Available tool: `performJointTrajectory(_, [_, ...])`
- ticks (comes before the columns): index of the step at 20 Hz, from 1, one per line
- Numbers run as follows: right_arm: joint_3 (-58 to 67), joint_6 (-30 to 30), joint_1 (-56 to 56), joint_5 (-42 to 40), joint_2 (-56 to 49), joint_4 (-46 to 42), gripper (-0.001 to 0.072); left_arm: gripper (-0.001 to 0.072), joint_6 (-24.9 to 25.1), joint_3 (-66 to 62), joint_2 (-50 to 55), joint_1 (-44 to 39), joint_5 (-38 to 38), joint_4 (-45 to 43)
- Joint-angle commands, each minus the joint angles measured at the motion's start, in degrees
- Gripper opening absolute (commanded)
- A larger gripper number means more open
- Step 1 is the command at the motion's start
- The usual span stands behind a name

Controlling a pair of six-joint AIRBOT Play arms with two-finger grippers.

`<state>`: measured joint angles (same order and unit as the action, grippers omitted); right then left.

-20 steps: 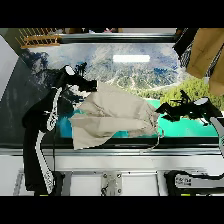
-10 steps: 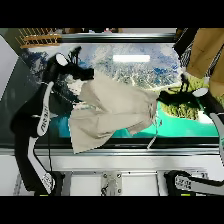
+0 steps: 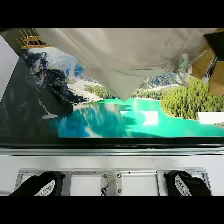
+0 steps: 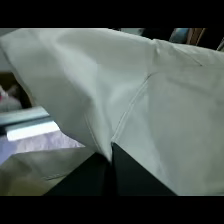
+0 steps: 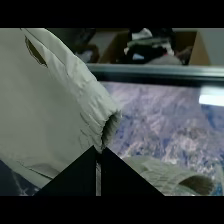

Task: Fold the clothes and pants, and hang the long-sleeved shirts on hangers.

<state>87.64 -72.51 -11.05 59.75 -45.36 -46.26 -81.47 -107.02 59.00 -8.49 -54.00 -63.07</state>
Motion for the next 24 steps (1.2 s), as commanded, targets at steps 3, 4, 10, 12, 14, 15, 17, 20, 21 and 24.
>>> performJointTrajectory(3, [1.9,-7.3,0.0,0.3,10.7,0.0,0.0019,0.0003,0.2,11.7,-19.4,0.0,15.6,-0.3])
performJointTrajectory(4, [1.9,-8.5,0.0,0.4,11.1,0.0,0.0019,0.0003,0.2,13.1,-20.3,0.0,17.1,-0.3])
performJointTrajectory(10, [1.6,-18.1,0.0,13.3,4.7,-0.2,0.0019,0.0003,0.2,14.2,-8.3,0.0,14.2,-0.3])
performJointTrajectory(12, [-1.0,-18.5,0.5,17.5,-0.4,-0.5,0.0018,0.0004,0.2,13.2,1.1,0.0,14.5,-0.3])
performJointTrajectory(14, [-5.8,-19.3,2.7,16.7,-6.1,-5.6,0.0019,0.0003,0.2,10.0,12.3,-0.6,14.5,-0.2])
performJointTrajectory(15, [-8.0,-19.3,4.1,15.4,-9.4,-9.9,0.0019,0.0003,0.3,7.6,18.2,-1.1,14.6,-0.3])
performJointTrajectory(17, [-10.4,-19.3,6.3,10.1,-18.4,-18.3,0.0019,0.0003,0.4,1.1,30.9,-2.3,15.4,-0.3])
performJointTrajectory(20, [-10.0,-19.3,6.6,-4.0,-31.3,-19.6,0.002,0.0003,0.7,-12.0,48.6,-3.9,14.2,-0.2])
performJointTrajectory(21, [-9.3,-19.3,6.5,-8.8,-34.8,-18.3,0.0027,0.0004,0.7,-14.7,52.3,-4.3,14.1,-0.2])
performJointTrajectory(24, [-6.8,-19.2,6.1,-17.4,-40.7,-13.6,0.0603,0.0714,-0.4,-10.9,54.7,-4.2,17.3,-0.2])
